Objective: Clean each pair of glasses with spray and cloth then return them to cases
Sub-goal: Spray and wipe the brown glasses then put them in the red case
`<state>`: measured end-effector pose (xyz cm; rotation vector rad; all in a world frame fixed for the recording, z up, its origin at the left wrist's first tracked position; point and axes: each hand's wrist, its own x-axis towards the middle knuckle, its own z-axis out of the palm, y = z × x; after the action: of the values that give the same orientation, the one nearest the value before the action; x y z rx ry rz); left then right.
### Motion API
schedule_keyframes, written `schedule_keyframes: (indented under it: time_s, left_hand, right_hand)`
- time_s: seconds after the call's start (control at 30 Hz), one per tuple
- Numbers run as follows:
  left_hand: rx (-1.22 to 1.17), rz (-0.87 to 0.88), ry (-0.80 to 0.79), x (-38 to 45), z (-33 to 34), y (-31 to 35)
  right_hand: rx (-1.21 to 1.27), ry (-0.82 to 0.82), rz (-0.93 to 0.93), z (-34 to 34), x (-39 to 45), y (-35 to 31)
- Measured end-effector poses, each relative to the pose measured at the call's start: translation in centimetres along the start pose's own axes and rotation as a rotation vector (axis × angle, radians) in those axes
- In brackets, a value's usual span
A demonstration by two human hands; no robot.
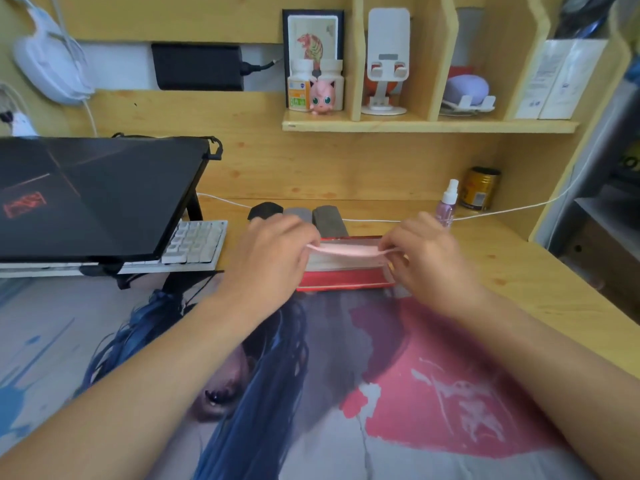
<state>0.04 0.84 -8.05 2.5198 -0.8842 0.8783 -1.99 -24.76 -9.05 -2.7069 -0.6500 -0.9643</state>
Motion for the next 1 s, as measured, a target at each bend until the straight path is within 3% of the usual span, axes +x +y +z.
schedule_keyframes:
  time_s: [0.1, 0.27, 0.53, 0.67, 0.77, 1.0]
  left_hand:
    - [0.095, 0.048, -0.063, -1.2, 2.1, -0.5]
    - [0.059, -0.01, -0.12, -2.4, 2.8, -1.3]
    - [-0.004, -0.108, -0.062, -2.1, 2.6, -0.4]
    - [0.014, -0.09, -0.131, -2.5, 2.9, -0.3]
    - [0.034, -0.085, -0.156, -2.7, 2.7, -0.4]
    - [0.065, -0.127, -0.285, -2.7, 2.0, 0.1]
  right_hand:
    - [-0.154, -0.135, -0.04, 1.5, -0.5, -0.1]
    - [-0.173, -0.249, -0.045, 1.9, -0.5, 0.1]
    - [-0.271, 0.006, 0.005, 1.1, 0.1, -1.7]
    - [-0.241, -0.111, -0.057, 2.4, -1.0, -1.6]
    - [-0.184, -0.207, -0.003, 3.0, -1.8, -0.9]
    - [-0.229, -0.193, 0.018, 3.0, -2.2, -0.8]
